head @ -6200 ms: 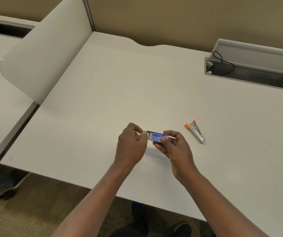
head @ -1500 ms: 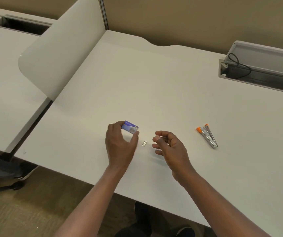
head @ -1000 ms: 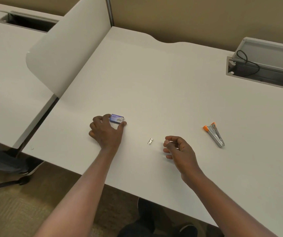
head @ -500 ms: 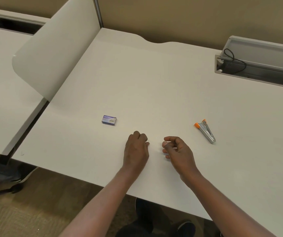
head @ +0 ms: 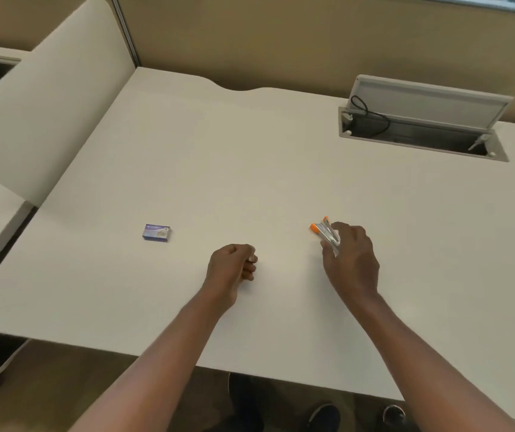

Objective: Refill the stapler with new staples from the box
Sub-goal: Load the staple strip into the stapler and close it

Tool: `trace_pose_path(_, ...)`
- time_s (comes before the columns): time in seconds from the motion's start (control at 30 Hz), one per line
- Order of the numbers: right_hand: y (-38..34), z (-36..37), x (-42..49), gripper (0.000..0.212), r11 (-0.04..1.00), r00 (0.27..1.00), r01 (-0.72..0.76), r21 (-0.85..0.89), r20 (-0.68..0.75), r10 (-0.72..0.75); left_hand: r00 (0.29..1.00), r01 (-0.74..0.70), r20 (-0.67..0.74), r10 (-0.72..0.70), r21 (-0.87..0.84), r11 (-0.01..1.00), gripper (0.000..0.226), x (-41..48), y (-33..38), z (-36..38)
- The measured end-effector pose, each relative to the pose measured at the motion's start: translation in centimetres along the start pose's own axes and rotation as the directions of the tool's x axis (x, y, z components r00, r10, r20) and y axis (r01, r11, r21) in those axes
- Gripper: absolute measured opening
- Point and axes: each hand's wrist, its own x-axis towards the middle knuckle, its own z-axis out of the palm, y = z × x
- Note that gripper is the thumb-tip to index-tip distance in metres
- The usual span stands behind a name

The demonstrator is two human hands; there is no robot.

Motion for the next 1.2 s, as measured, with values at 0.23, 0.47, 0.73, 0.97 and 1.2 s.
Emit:
trace_pose_path(0.23, 2.4, 0.5, 2.7, 0.035, 0.969, 0.968, 0.044, -0.243, 0.249, 0.019, 0.995, 0.079, 0.067, -0.075, -0.062, 0.995, 0.014, -0.7, -0.1, 4.2)
trace_pose_path(0.47, 3.0, -0.4, 2.1, 0.02, 0.994, 0.961, -0.108, 0.034, 0.259, 0.096, 0.985, 0.159, 0.083, -0.15, -0.116, 0.98, 0.019, -2.1, -0.8, 6.7)
trace_pose_path(0.73, 3.9, -3.9, -2.2, 0.021, 0.266, 0.782, -0.591, 0.762, 0.622, -0.044, 0.988, 0.083, 0.133, -0.082, -0.001, 0.997, 0.022, -3.5, -1.2, 9.4)
trace_pose_path(0.97, 3.8, -6.9, -3.9, 0.038, 0.213, 0.753, -0.615, 0.759, 0.646, -0.125, 0.908, -0.328, 0.332, 0.256, 0.183, 0.927, 0.026, -7.0, 0.2, 12.5)
trace_pose_path(1.2, 4.6, -9.7, -3.1, 0.062, 0.228, 0.792, -0.582, 0.78, 0.608, -0.059, 0.801, -0.473, 0.528, 0.281, 0.272, 0.838, 0.023, -10.7, 1.6, 16.4)
